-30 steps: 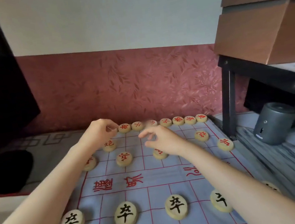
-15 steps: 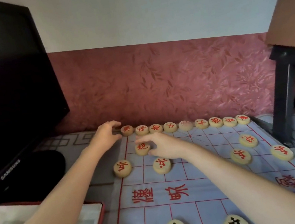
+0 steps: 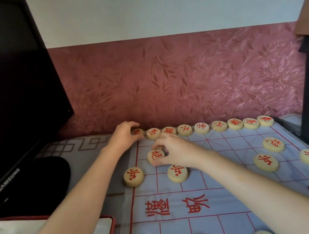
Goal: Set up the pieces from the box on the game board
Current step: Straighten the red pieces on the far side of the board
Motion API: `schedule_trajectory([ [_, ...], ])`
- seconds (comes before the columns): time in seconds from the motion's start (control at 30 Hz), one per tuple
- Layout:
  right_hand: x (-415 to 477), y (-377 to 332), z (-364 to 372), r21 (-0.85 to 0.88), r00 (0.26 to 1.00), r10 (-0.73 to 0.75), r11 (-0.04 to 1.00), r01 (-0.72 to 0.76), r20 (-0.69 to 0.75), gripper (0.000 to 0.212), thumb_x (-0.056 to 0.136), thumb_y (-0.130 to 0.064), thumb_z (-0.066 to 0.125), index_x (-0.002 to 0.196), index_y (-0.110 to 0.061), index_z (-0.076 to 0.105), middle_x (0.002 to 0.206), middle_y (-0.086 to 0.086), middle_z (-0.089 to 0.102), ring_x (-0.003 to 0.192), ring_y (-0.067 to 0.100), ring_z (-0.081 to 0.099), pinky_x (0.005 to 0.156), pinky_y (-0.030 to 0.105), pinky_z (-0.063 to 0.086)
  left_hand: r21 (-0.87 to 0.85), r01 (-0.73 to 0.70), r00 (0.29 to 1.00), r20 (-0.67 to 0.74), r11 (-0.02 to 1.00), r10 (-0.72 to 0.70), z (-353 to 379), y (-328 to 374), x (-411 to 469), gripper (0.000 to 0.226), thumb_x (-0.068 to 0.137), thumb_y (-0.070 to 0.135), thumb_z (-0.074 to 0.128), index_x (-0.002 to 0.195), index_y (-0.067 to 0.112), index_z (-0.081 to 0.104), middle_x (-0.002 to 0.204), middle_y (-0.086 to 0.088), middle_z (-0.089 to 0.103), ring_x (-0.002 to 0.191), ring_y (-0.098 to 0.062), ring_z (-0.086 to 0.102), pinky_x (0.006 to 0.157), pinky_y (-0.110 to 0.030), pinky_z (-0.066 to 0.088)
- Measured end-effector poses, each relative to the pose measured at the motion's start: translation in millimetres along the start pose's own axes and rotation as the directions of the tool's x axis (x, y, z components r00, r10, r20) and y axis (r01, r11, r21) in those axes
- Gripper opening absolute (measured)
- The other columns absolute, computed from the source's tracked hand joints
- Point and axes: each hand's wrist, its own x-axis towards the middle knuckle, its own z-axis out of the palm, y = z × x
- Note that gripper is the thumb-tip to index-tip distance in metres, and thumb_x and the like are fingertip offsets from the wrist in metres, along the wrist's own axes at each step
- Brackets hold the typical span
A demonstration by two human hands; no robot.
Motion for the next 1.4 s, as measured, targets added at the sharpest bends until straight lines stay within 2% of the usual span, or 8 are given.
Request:
schedule_trajectory([
  [0.1, -1, -12, 3, -0.106, 0.993, 0.088, 0.990, -0.096, -0.075, 0.060, 0.072, -0.055, 0.069, 0.113, -0.014, 0.055, 0.114, -0.001, 0.048, 0.106, 0.019, 0.048, 0.079, 0.032, 0.040, 0.023, 0.049, 0.999, -0.023, 0.999, -0.049, 1, 0, 3, 0.056, 0.074, 0.028, 0.074, 0.125, 0.014, 0.055, 0.133, -0.010, 0.050, 0.123, -0.026, 0.045, 0.101, -0.035, 0.036],
  [0.23, -1, -17, 5, -0.085, 0.980, 0.125, 0.987, -0.139, -0.154, 0.080, 0.073, -0.068, 0.058, 0.130, -0.011, 0.048, 0.136, 0.004, 0.044, 0.123, 0.023, 0.044, 0.095, 0.035, 0.039, 0.030, 0.083, 0.996, -0.018, 0.996, -0.082, 1, -3, 5, 0.066, 0.065, 0.034, 0.080, 0.123, 0.013, 0.056, 0.129, -0.010, 0.053, 0.115, -0.026, 0.051, 0.096, -0.035, 0.043],
  [0.33, -3, -12, 0, 0.083, 0.996, 0.069, 0.995, -0.064, -0.060, 0.069, 0.078, -0.053, 0.065, 0.134, -0.017, 0.046, 0.140, -0.001, 0.040, 0.130, 0.018, 0.038, 0.105, 0.035, 0.037, 0.018, 0.102, 0.995, -0.026, 0.995, -0.101, 2, -6, 5, 0.067, 0.061, 0.040, 0.082, 0.118, 0.014, 0.059, 0.121, -0.009, 0.056, 0.106, -0.023, 0.055, 0.090, -0.034, 0.046],
  [0.53, -2, -5, 3, 0.016, 0.995, -0.045, 0.999, 0.044, 0.087, 0.052, 0.083, -0.019, 0.066, 0.133, -0.022, 0.050, 0.129, -0.002, 0.049, 0.123, 0.016, 0.037, 0.102, 0.029, 0.033, -0.024, 0.129, 0.992, -0.015, 0.991, -0.129, 1, -10, 6, 0.058, 0.060, 0.041, 0.082, 0.109, 0.014, 0.064, 0.111, -0.007, 0.063, 0.098, -0.020, 0.058, 0.083, -0.031, 0.047],
  [0.87, 0, -4, 10, 0.041, 1.000, -0.002, 0.999, 0.001, 0.020, 0.051, 0.080, -0.030, 0.070, 0.127, -0.023, 0.052, 0.132, -0.001, 0.045, 0.127, 0.015, 0.035, 0.105, 0.034, 0.034, -0.049, 0.066, 0.970, 0.236, 0.997, -0.052, -8, -10, 12, 0.063, 0.081, -0.008, 0.054, 0.138, 0.016, 0.040, 0.147, -0.004, 0.037, 0.138, -0.020, 0.030, 0.111, -0.028, 0.024],
  [1.13, -3, -9, 8, -0.033, 0.999, 0.023, 0.999, -0.024, -0.030, 0.058, 0.078, -0.040, 0.070, 0.128, -0.019, 0.049, 0.127, 0.000, 0.047, 0.119, 0.017, 0.043, 0.093, 0.030, 0.038, 0.030, 0.134, 0.991, -0.003, 0.991, -0.134, -2, -4, 10, 0.076, 0.064, 0.054, 0.074, 0.125, 0.015, 0.051, 0.128, -0.009, 0.049, 0.122, -0.025, 0.044, 0.101, -0.037, 0.040],
  [1.27, 0, -11, 11, -0.083, 0.997, 0.047, 0.995, -0.053, -0.065, 0.059, 0.075, -0.050, 0.070, 0.120, -0.014, 0.054, 0.125, 0.002, 0.049, 0.118, 0.020, 0.044, 0.091, 0.032, 0.038, 0.100, 0.152, 0.988, -0.057, 0.983, -0.146, 1, -5, 11, 0.066, 0.060, 0.055, 0.076, 0.107, 0.013, 0.058, 0.115, -0.010, 0.053, 0.110, -0.025, 0.049, 0.091, -0.036, 0.043],
  [1.4, -5, -9, 7, 0.078, 0.997, 0.076, 0.994, -0.074, -0.021, 0.075, 0.073, -0.047, 0.073, 0.136, -0.017, 0.043, 0.133, -0.001, 0.044, 0.121, 0.017, 0.044, 0.100, 0.035, 0.041, 0.008, 0.144, 0.990, 0.001, 0.990, -0.144, 0, -8, 12, 0.054, 0.064, 0.039, 0.080, 0.107, 0.012, 0.062, 0.113, -0.009, 0.059, 0.100, -0.020, 0.055, 0.079, -0.028, 0.043],
])
